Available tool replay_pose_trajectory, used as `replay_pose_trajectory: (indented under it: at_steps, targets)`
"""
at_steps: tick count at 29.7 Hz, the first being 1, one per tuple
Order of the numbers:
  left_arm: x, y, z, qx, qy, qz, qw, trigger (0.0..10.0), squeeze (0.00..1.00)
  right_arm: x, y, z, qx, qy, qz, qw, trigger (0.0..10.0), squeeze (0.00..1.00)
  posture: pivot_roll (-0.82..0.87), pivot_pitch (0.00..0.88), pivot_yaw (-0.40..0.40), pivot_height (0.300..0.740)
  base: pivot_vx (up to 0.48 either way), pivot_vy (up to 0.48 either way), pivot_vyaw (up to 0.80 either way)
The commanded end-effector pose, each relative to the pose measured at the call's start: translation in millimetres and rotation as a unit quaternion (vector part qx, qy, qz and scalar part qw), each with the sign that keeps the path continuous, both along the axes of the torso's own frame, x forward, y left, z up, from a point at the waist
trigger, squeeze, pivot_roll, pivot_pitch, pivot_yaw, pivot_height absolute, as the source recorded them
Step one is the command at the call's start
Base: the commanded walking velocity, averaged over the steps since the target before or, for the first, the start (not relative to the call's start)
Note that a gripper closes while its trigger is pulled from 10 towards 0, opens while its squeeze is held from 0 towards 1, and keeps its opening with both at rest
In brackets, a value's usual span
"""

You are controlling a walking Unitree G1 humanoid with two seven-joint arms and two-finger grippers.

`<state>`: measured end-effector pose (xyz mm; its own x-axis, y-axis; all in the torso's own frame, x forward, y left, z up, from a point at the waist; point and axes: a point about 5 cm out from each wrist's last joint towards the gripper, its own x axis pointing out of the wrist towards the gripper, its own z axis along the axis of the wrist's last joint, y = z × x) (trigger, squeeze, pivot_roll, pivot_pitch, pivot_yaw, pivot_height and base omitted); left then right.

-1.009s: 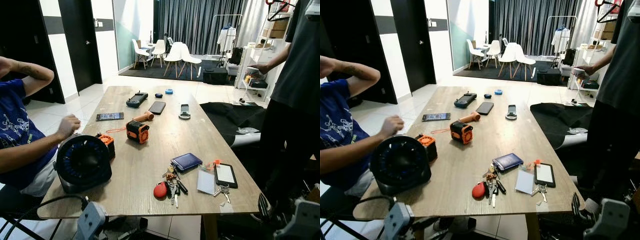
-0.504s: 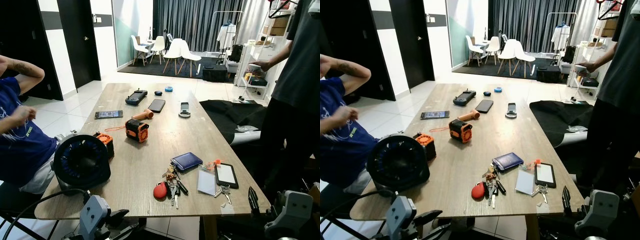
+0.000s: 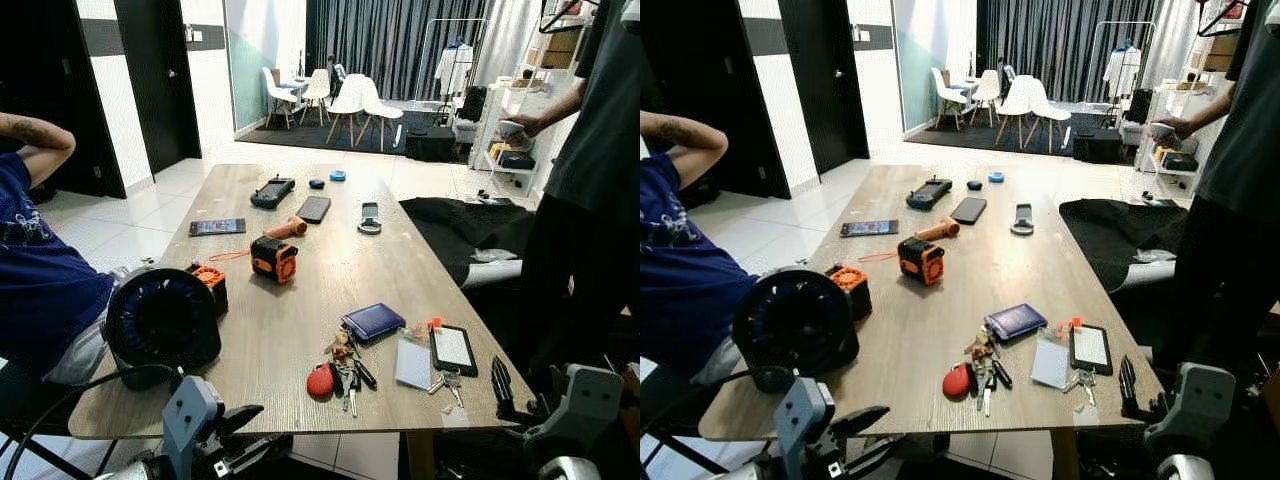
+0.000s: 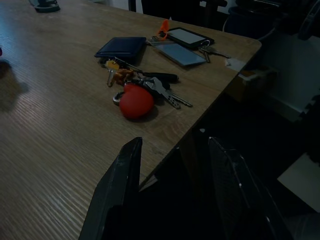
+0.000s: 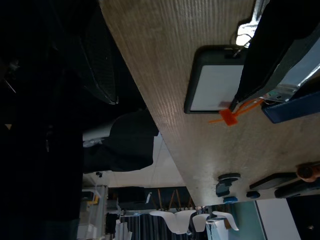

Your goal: Hang keys on a hook

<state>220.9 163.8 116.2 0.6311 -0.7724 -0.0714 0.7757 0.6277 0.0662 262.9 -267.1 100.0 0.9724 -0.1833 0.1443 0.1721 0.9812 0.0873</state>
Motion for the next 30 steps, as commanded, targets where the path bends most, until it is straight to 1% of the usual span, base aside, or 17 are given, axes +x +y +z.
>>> replay_pose_trajectory:
  at_steps: [1, 5, 6, 9, 10, 13, 15, 16, 17, 20, 21, 22, 25, 28, 29, 30]
  targets:
    - [2.3, -0.4, 3.2, 0.003, -0.002, 0.005, 1.000, 10.0, 0.00, 4.4, 5.5, 1.7, 0.000, 0.004, 0.017, 1.000, 10.0, 0.00, 0.08, 0.016, -0.022, 0.740, 0.000, 0.000, 0.00]
    - [7.3, -3.1, 8.0, -0.005, -0.007, 0.014, 1.000, 10.0, 0.00, 9.7, 8.3, 3.1, 0.000, 0.010, 0.026, 1.000, 10.0, 0.00, 0.08, 0.014, -0.019, 0.740, 0.000, 0.000, 0.00]
    - [12.8, -6.3, 14.9, -0.018, -0.014, 0.023, 0.999, 10.0, 0.00, 16.9, 12.3, 6.1, 0.001, 0.015, 0.040, 0.999, 10.0, 0.00, 0.08, 0.012, -0.016, 0.740, 0.000, 0.000, 0.00]
    - [17.5, -8.8, 21.6, -0.024, -0.018, 0.024, 0.999, 10.0, 0.00, 25.1, 19.8, 10.9, 0.001, 0.018, 0.066, 0.998, 10.0, 0.00, 0.08, 0.011, -0.014, 0.740, 0.000, 0.000, 0.00]
    - [17.5, -8.8, 21.6, -0.024, -0.018, 0.024, 0.999, 10.0, 0.00, 25.1, 19.8, 10.9, 0.001, 0.018, 0.066, 0.998, 10.0, 0.00, 0.08, 0.011, -0.014, 0.740, 0.000, 0.000, 0.00]
    - [19.3, -9.5, 22.5, 0.005, -0.016, 0.010, 1.000, 10.0, 0.00, 33.0, 37.3, 14.0, -0.015, 0.035, 0.131, 0.991, 10.0, 0.00, 0.08, 0.010, -0.014, 0.740, 0.000, 0.000, 0.00]
    - [19.7, -9.3, 21.0, 0.020, -0.011, 0.006, 1.000, 10.0, 0.00, 35.9, 50.1, 13.4, -0.025, 0.050, 0.176, 0.983, 10.0, 0.00, 0.08, 0.010, -0.016, 0.740, 0.000, 0.000, 0.00]
    - [19.7, -9.3, 21.0, 0.020, -0.011, 0.006, 1.000, 10.0, 0.00, 35.9, 50.1, 13.4, -0.025, 0.050, 0.176, 0.983, 10.0, 0.00, 0.08, 0.010, -0.016, 0.740, 0.000, 0.000, 0.00]
    - [19.5, -9.3, 20.1, 0.026, -0.010, 0.004, 1.000, 10.0, 0.00, 36.4, 55.4, 13.0, -0.028, 0.055, 0.193, 0.979, 10.0, 0.00, 0.08, 0.010, -0.016, 0.740, 0.000, 0.000, 0.00]
    - [20.1, -10.3, 18.5, 0.026, 0.002, 0.009, 1.000, 10.0, 0.00, 38.7, 71.4, 10.2, -0.035, 0.074, 0.242, 0.967, 10.0, 0.00, 0.08, 0.011, -0.019, 0.740, 0.000, 0.000, 0.00]
    - [20.1, -10.3, 18.5, 0.026, 0.002, 0.009, 1.000, 10.0, 0.00, 38.7, 71.4, 10.2, -0.035, 0.074, 0.242, 0.967, 10.0, 0.00, 0.08, 0.011, -0.019, 0.740, 0.000, 0.000, 0.00]
    - [21.6, -10.9, 18.4, 0.029, 0.004, 0.017, 0.999, 10.0, 0.00, 41.4, 77.3, 8.8, -0.032, 0.079, 0.252, 0.964, 10.0, 0.00, 0.08, 0.013, -0.018, 0.740, 0.000, 0.000, 0.00]
    - [22.6, -11.8, 18.4, 0.028, 0.005, 0.020, 0.999, 10.0, 0.00, 44.9, 82.5, 8.3, -0.026, 0.082, 0.258, 0.962, 10.0, 0.00, 0.08, 0.014, -0.015, 0.740, 0.000, 0.000, 0.00]
    - [24.4, -14.5, 19.4, 0.028, -0.001, 0.019, 0.999, 10.0, 0.00, 51.1, 100.7, 13.3, -0.008, 0.067, 0.294, 0.953, 10.0, 0.00, 0.08, 0.015, -0.013, 0.740, 0.000, 0.000, 0.00]
    - [24.8, -15.0, 19.6, 0.029, -0.002, 0.018, 0.999, 10.0, 0.00, 52.6, 105.4, 14.1, -0.009, 0.067, 0.302, 0.951, 10.0, 0.00, 0.08, 0.015, -0.013, 0.740, 0.000, 0.000, 0.00]
    - [24.8, -15.0, 19.6, 0.029, -0.002, 0.018, 0.999, 10.0, 0.00, 52.6, 105.4, 14.1, -0.009, 0.067, 0.302, 0.951, 10.0, 0.00, 0.08, 0.015, -0.013, 0.740, 0.000, 0.000, 0.00]
